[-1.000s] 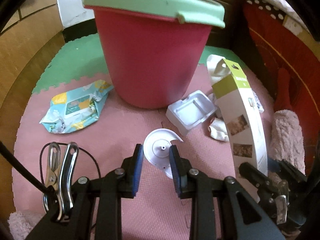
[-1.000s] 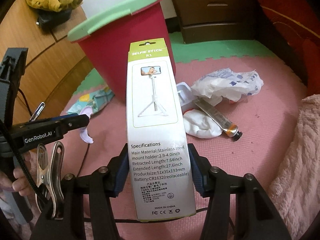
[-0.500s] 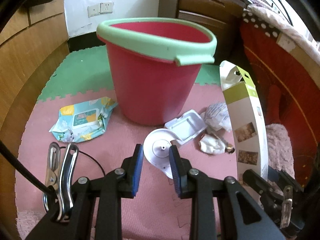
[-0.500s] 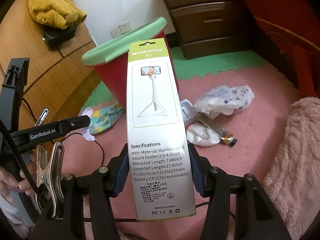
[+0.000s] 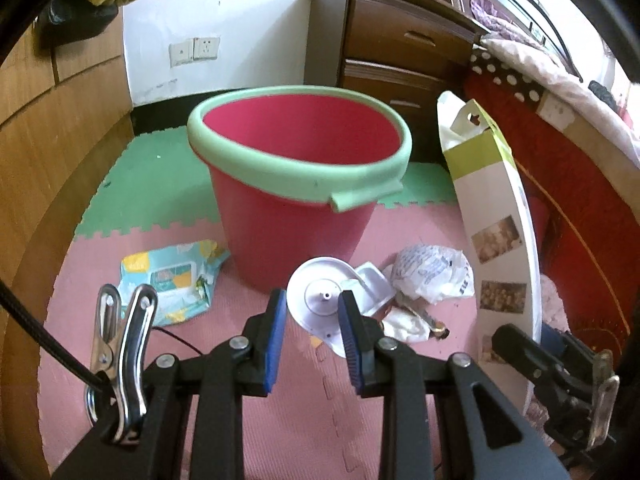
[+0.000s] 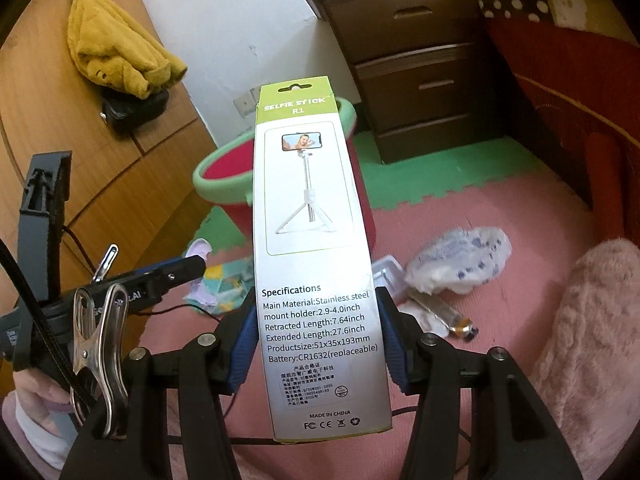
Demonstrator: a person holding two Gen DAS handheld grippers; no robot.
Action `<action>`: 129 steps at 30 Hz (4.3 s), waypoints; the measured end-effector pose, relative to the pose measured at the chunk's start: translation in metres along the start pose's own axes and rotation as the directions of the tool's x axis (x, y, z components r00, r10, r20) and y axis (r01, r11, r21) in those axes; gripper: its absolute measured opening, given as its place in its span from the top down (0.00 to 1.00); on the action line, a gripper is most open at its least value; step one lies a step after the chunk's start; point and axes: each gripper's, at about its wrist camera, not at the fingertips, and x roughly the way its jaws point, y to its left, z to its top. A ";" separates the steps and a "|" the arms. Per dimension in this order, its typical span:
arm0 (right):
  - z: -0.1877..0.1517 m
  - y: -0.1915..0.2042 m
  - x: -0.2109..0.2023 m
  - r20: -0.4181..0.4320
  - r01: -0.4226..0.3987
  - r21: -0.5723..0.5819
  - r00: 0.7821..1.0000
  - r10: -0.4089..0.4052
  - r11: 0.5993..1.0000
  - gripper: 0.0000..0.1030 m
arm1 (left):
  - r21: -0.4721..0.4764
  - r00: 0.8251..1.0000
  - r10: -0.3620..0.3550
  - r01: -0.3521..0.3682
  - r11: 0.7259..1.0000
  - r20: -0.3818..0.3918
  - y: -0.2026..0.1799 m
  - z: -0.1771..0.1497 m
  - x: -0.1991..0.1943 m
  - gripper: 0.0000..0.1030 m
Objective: Collect trash
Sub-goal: 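Carry the disc in the left tool over the bucket while the right tool carries the box, then open the left tool to drop the white disc into the bucket, then lower the Selfie Stick box into the bucket and open the right tool, then withdraw both open tools from the bucket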
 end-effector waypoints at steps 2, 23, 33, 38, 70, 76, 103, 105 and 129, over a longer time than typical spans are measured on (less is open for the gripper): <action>0.007 0.003 -0.001 0.009 -0.008 -0.006 1.000 0.008 1.000 0.47 | 0.002 1.000 0.001 -0.001 1.000 0.009 0.002 0.007 0.000 0.73; 0.034 0.013 0.011 0.056 -0.012 -0.012 0.998 0.013 1.000 0.47 | 0.040 0.988 -0.030 0.024 0.999 0.154 0.016 0.105 0.000 0.73; 0.053 0.008 0.021 0.084 -0.018 0.006 0.996 0.017 1.000 0.47 | 0.012 0.989 -0.004 0.003 1.000 0.150 0.026 0.129 0.054 0.73; 0.062 0.012 0.026 0.097 -0.006 -0.019 0.995 0.008 1.000 0.47 | -0.016 0.987 0.030 -0.028 0.999 0.160 0.033 0.137 0.079 0.73; 0.135 0.063 0.078 0.177 0.084 -0.115 0.982 -0.062 0.990 0.47 | -0.054 0.990 -0.020 0.028 0.998 0.138 0.068 0.135 0.086 0.48; 0.154 0.070 0.105 0.185 0.091 -0.130 0.981 -0.066 0.987 0.47 | -0.068 0.990 -0.027 0.037 0.997 0.140 0.075 0.134 0.083 0.48; 0.153 0.060 0.155 0.096 0.074 -0.118 0.993 -0.063 0.990 0.45 | -0.079 0.988 -0.040 0.053 0.995 0.152 0.076 0.131 0.078 0.48; 0.151 0.061 0.151 0.096 0.071 -0.122 0.994 -0.059 0.990 0.45 | -0.081 0.988 -0.042 0.055 0.995 0.149 0.075 0.131 0.077 0.48; 0.111 0.065 0.049 0.168 0.009 -0.109 0.986 0.010 0.994 0.45 | -0.065 0.992 -0.055 0.063 0.996 0.114 0.055 0.077 0.011 0.48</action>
